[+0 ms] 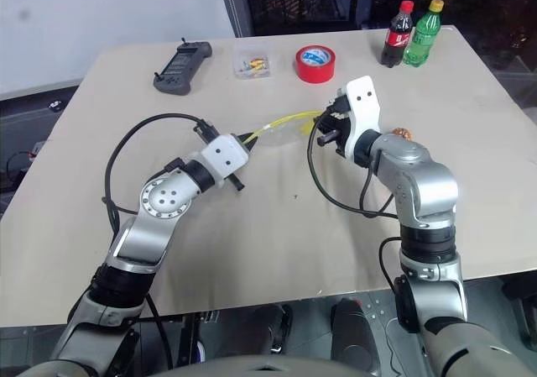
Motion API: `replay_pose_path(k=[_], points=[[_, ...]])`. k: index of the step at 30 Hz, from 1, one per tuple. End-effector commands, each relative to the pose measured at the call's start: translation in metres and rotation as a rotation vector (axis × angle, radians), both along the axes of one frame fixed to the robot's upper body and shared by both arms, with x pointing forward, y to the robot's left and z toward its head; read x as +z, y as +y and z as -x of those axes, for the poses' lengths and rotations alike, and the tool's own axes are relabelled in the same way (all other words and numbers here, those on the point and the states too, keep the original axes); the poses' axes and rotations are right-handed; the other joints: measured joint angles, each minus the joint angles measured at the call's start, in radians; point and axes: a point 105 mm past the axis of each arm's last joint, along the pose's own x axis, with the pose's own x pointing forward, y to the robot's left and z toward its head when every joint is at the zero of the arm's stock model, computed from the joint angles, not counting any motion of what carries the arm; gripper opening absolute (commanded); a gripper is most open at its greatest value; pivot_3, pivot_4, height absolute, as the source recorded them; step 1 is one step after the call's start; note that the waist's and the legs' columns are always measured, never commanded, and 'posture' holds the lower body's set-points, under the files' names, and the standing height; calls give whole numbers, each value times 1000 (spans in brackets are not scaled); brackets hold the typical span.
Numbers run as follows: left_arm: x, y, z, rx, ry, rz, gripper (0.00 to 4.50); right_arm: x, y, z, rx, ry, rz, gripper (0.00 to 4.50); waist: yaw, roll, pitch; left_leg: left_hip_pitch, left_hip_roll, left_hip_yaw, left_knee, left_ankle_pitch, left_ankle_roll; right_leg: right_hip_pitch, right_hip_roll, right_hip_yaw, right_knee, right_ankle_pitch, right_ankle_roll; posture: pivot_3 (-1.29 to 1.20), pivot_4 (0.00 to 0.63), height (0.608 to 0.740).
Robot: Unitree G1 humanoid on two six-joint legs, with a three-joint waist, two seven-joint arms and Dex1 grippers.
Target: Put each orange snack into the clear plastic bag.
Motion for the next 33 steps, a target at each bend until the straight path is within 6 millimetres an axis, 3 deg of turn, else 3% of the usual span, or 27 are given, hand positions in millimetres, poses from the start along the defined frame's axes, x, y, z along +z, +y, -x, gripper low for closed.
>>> replay_pose_path(k=[1,25,33], points=[[15,-1,6,-7,-62,6,0,22,-2,3,-6,-67,-33,93,0,0,0,0,0,0,0,0,0,0,0,0,0,0,0,0,150,740],[15,-5,10,-28,-62,3,0,8,-5,-4,-44,-5,-46,93,0,0,0,0,0,0,1,0,0,0,0,0,1,0,0,0,150,740],[7,-15,21,-119,-69,-58,0,-17,20,-12,4,177,-170,93,-2,0,0,0,0,1,1,0,0,0,0,1,2,0,0,0,150,740]])
